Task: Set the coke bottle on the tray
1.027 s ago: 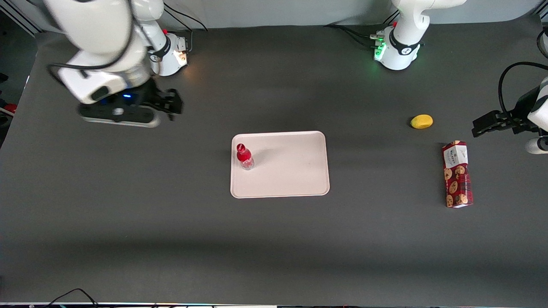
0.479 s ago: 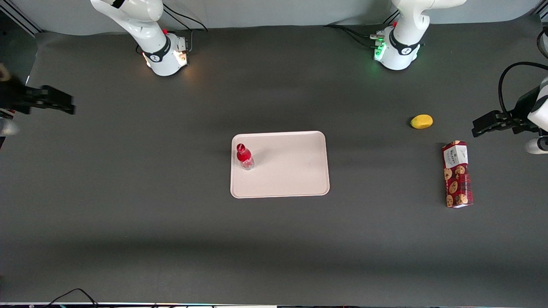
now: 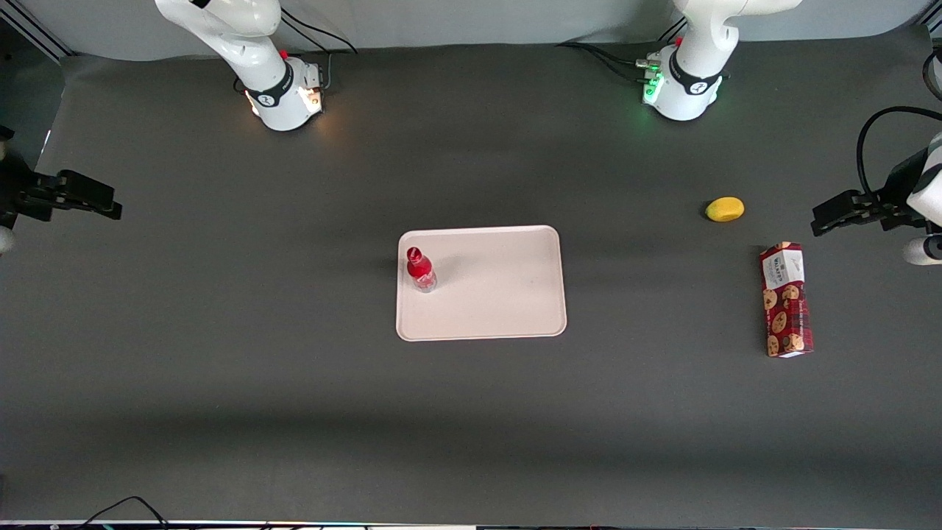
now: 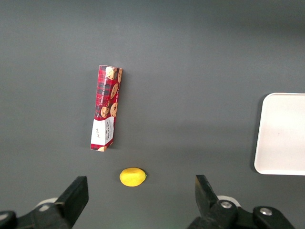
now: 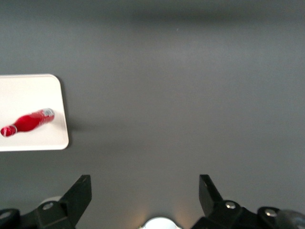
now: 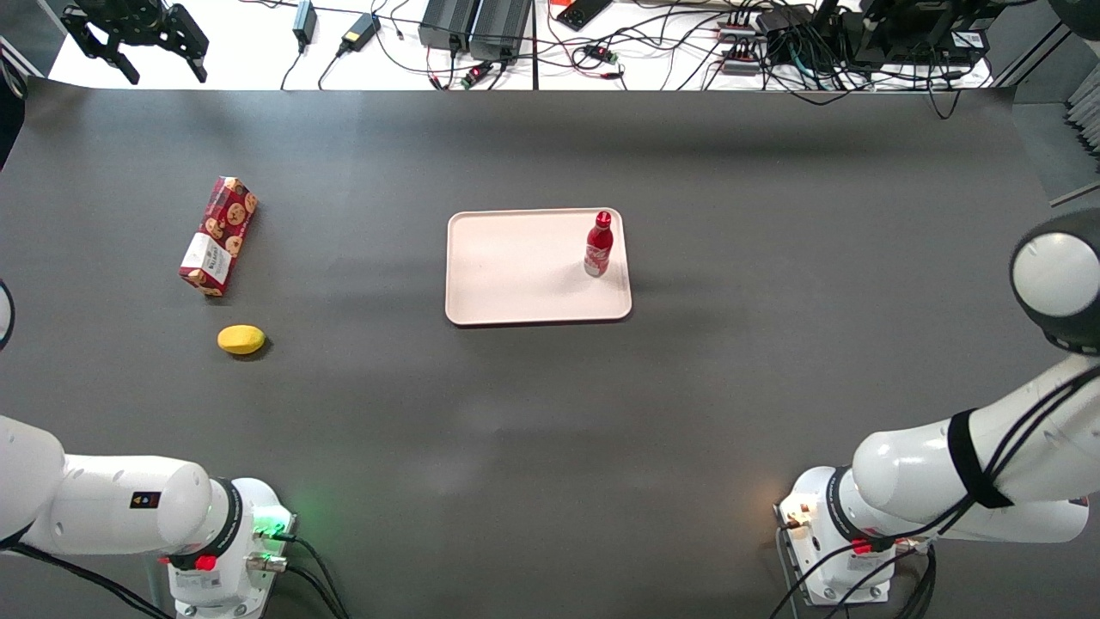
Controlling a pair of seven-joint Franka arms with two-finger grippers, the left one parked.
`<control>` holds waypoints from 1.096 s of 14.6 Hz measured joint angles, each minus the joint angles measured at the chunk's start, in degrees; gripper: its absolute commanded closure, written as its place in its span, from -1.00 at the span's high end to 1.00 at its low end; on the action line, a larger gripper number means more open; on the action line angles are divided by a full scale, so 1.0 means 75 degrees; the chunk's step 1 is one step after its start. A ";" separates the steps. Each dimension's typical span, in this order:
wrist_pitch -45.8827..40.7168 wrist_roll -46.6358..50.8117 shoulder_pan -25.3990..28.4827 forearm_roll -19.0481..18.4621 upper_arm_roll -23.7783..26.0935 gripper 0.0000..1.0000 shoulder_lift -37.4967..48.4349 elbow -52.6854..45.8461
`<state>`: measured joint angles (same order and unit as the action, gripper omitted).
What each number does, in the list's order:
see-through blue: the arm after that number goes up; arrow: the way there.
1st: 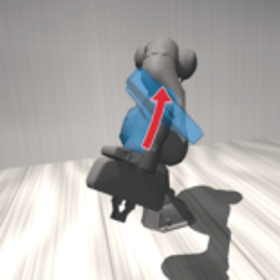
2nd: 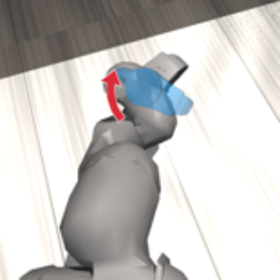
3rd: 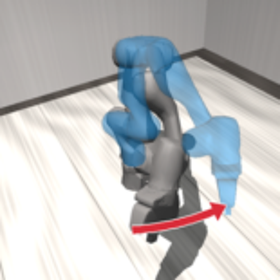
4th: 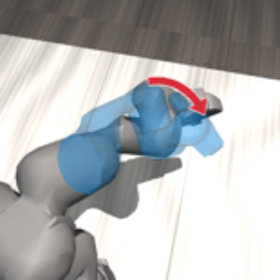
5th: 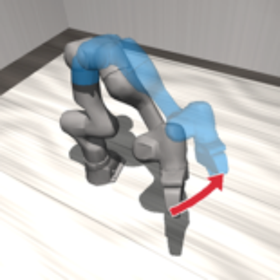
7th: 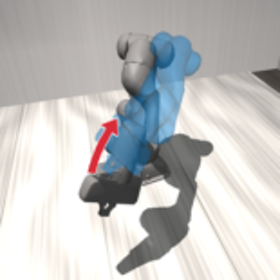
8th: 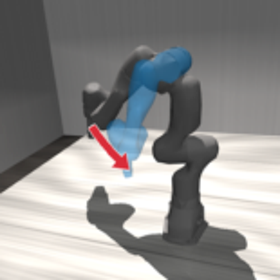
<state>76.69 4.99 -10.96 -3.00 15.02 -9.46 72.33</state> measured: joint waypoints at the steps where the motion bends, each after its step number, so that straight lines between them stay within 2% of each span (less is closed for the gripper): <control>1: 0.0452 -0.0065 0.0160 0.0123 -0.0333 1.00 0.0415 0.0694; 6: 0.1700 -0.0134 0.0813 0.0397 -0.1350 1.00 0.1646 0.2782; 8: 0.2063 -0.0132 0.0950 0.0406 -0.1520 1.00 0.1927 0.3306; 16: 0.2055 -0.0127 0.1088 0.0412 -0.1531 1.00 0.2121 0.3086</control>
